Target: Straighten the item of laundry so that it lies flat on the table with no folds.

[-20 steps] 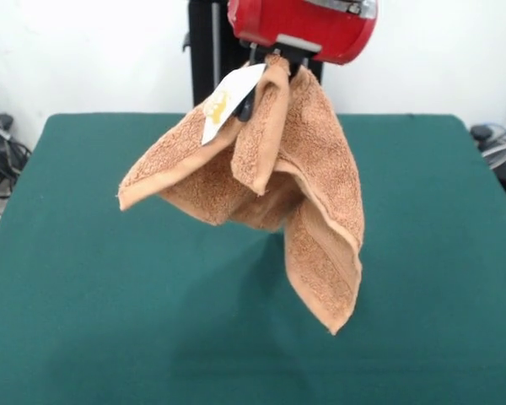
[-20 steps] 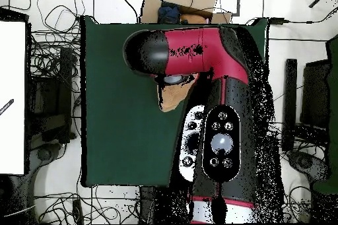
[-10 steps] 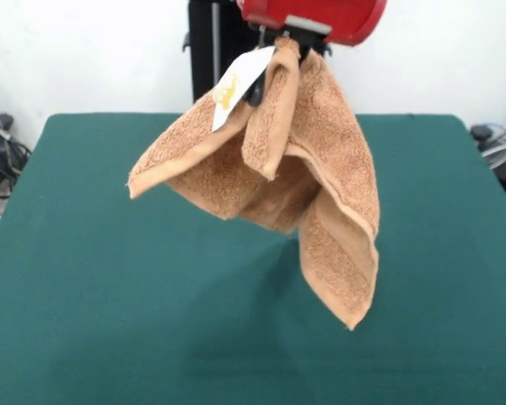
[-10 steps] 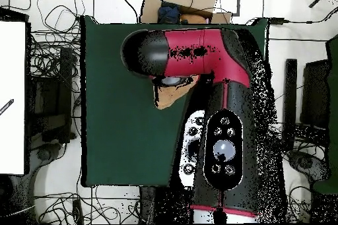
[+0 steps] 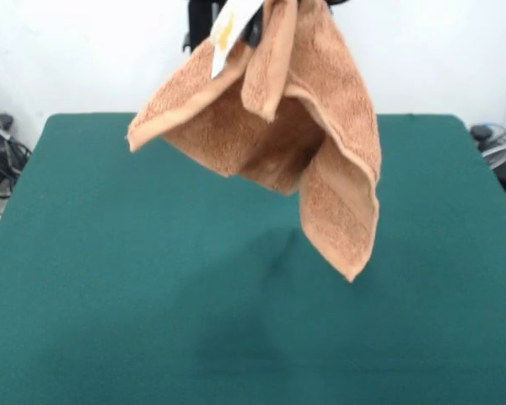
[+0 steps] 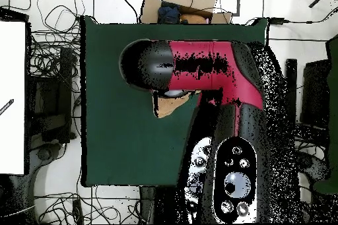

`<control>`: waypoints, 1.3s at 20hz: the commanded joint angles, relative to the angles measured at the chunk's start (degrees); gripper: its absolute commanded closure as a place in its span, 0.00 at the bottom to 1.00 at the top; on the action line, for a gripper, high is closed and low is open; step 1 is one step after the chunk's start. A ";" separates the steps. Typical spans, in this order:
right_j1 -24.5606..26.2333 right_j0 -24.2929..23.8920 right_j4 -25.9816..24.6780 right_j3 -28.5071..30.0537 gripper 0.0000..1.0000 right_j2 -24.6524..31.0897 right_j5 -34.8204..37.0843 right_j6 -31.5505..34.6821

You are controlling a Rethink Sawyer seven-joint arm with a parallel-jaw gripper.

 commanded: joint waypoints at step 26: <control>-14.23 -5.43 3.13 20.93 1.00 8.25 -3.35 -8.78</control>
